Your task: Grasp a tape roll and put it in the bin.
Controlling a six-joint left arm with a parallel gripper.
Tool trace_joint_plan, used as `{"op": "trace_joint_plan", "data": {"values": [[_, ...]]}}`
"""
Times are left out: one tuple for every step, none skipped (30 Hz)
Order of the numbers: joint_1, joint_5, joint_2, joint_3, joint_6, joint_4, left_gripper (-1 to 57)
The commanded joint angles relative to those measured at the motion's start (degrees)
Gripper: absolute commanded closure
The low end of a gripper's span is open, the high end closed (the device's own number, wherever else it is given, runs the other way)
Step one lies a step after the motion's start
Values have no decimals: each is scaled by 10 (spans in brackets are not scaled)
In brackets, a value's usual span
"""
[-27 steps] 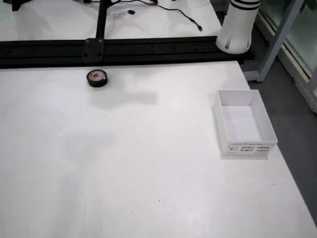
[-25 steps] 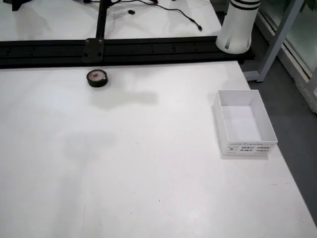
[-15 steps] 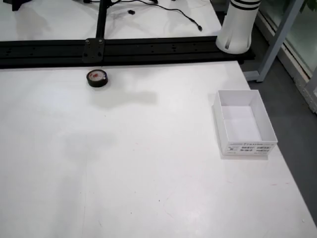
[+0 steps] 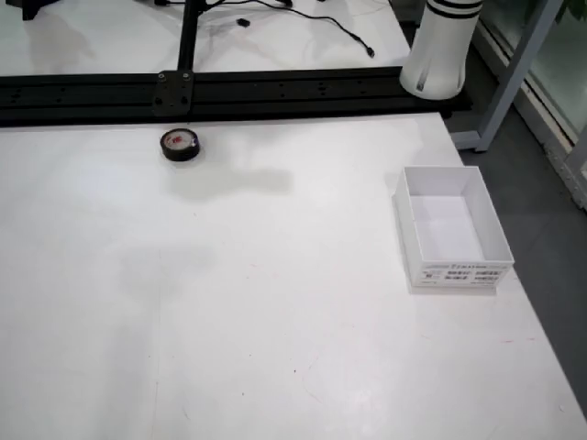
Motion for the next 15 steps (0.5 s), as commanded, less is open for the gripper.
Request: {"op": "trace_joint_plan", "data": {"values": [[7,17,-3,4,0,0,564],[6,17,-3,4,0,0,567],[6,17,-3,4,0,2,570],[8,18,-5,7,0,2,570],[11,18,-8,11,0,2,570],[12,18,-11,13,0,2,570],[13,16,-11,14,-1,1,570],[13,11,-9,11,-4,2,570],[12,3,-4,6,-4,2,570],[10,-7,2,-2,-6,2,570],[6,-17,11,-15,-9,3,570],[4,-24,25,-32,-10,4,570],[-1,-30,41,-54,-11,10,570],[-5,-30,62,-80,-12,12,570],[-8,-30,84,-108,-13,13,570]]}}
